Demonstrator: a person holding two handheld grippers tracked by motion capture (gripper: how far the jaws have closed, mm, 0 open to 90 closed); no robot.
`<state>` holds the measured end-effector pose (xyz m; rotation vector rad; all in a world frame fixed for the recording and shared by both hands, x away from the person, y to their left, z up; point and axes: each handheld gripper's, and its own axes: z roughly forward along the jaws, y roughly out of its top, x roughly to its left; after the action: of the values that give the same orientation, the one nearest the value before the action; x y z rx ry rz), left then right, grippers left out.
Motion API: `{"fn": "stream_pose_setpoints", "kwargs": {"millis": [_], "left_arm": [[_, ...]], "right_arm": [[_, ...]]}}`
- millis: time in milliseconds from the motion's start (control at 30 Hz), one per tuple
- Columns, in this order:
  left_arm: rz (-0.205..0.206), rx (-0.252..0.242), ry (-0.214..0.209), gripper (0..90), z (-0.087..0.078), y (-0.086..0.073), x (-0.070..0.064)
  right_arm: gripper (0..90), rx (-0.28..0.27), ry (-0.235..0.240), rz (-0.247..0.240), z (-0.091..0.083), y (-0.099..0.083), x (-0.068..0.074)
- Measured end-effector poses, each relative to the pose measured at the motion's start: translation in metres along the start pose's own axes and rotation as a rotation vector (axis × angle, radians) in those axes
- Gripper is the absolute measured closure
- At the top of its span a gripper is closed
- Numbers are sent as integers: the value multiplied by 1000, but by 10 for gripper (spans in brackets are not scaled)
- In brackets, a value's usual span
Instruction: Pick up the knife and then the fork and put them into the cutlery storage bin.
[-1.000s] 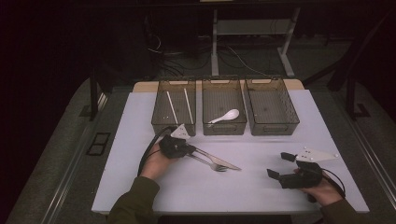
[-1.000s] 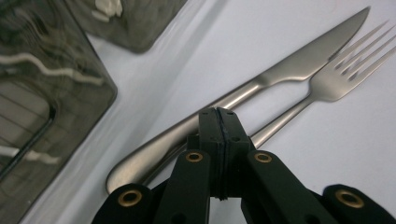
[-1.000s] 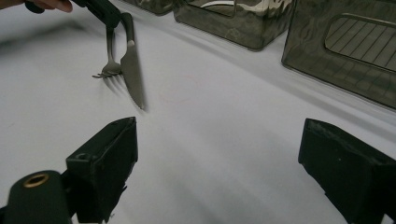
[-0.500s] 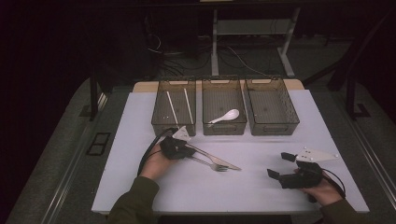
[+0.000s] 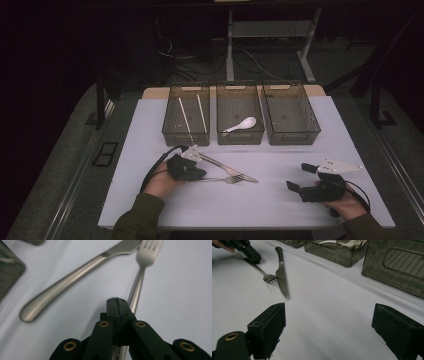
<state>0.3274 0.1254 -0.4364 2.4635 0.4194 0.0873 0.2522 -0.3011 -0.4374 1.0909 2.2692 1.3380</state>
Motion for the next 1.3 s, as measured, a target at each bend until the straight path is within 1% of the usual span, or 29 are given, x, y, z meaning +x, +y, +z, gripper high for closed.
{"fn": "stream_pose_setpoints", "kwargs": {"millis": [67,100,133,167,200,233,333,367,433,533,567,600,633,667,700,833,933,967,1000,1100,1233,1267,1300], "left_arm": [[6,7,-2,891,-2,-2,-5],[-3,6,-2,891,-3,-3,-8],[1,13,-5,891,-4,-5,-11],[-8,12,-11,891,-5,-6,-14],[-1,16,-13,891,-6,-7,-15],[-18,13,-15,891,-7,-8,-18],[-43,7,-20,890,-8,-10,-20],[-29,12,-17,890,-8,-9,-19],[-55,-3,-6,889,-9,-8,-19],[-78,-35,-4,815,-13,-3,-20],[-93,-52,-2,790,-14,-1,-22],[-92,-59,-6,777,-15,2,-22],[-104,-70,-9,762,-14,5,-24],[-107,-80,-3,746,-14,7,-26],[-107,-87,3,744,-12,10,-28],[-102,-93,-11,724,-4,16,-35],[-91,-76,0,723,5,19,-40],[-81,-69,9,724,7,20,-40],[-81,-75,21,726,10,20,-41],[-81,-74,36,739,14,19,-39],[-66,-56,33,747,20,18,-37],[-78,-59,35,748,20,18,-39],[-74,-59,37,757,20,18,-39]], "right_arm": [[120,1,0,-1,0,0,0],[120,1,0,-3,0,0,0],[120,1,0,-4,0,0,0],[120,1,1,-6,0,0,0],[120,0,2,-6,0,0,1],[120,0,2,-6,0,0,1],[120,0,1,-7,0,0,1],[120,1,1,-7,0,0,1],[120,1,0,-10,1,0,1],[121,1,0,-9,0,0,1],[120,1,0,-8,0,0,1],[121,1,0,-8,0,0,1],[120,3,0,-8,1,0,1],[120,4,0,-9,1,0,1],[120,5,-1,-9,1,0,1],[120,6,1,-10,1,0,2],[121,6,0,-10,1,0,2],[121,7,0,-9,1,0,2],[120,8,0,-9,1,0,2],[120,7,1,-11,1,0,2],[120,8,1,-10,1,0,2],[120,8,0,-10,1,0,2],[120,9,0,-9,1,0,2]]}}
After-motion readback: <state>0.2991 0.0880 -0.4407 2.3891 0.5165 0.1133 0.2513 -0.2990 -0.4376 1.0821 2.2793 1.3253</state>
